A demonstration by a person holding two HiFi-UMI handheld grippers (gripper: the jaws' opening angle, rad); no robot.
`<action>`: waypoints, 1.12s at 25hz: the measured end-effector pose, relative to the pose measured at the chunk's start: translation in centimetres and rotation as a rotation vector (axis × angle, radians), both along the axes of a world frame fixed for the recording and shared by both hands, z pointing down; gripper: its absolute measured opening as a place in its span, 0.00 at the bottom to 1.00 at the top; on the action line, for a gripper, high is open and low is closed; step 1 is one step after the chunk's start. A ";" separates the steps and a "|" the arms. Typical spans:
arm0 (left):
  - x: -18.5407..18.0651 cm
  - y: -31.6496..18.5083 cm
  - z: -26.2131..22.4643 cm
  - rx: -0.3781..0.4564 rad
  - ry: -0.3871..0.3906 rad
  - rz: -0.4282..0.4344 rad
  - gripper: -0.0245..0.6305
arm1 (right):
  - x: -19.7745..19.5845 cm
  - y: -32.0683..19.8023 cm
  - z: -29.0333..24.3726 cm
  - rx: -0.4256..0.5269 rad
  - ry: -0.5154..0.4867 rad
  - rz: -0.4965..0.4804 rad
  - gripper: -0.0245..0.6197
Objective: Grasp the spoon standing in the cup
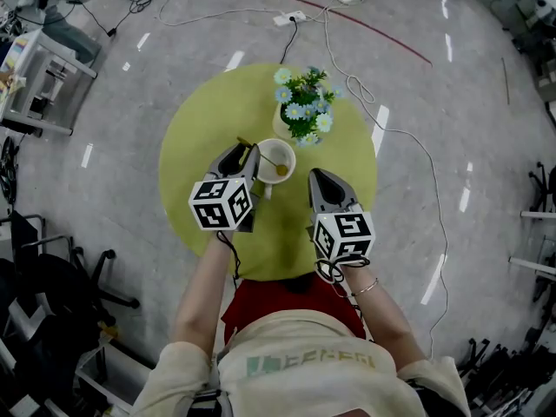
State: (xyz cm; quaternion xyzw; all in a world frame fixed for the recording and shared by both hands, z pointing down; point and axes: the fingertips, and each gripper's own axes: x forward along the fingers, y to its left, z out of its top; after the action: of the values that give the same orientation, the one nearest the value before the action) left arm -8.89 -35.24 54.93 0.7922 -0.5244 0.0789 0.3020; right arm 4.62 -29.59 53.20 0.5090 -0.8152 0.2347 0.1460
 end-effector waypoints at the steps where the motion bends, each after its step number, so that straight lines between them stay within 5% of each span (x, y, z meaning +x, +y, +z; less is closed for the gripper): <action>1: 0.1 -0.1 0.1 0.000 -0.002 0.000 0.22 | 0.1 0.0 0.1 -0.002 0.000 0.001 0.10; 12: 0.9 -0.7 -0.3 0.027 -0.043 0.020 0.11 | 0.1 -0.4 0.6 -0.021 -0.003 0.007 0.10; 28: 1.2 0.0 -1.4 0.050 -0.040 0.026 0.09 | 0.6 1.0 -0.1 -0.001 -0.005 0.023 0.10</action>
State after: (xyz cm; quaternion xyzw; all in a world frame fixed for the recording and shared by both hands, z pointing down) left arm -7.67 -35.22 53.55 0.8045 -0.5218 0.0858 0.2704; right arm 5.20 -28.57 53.10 0.5175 -0.8096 0.2380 0.1416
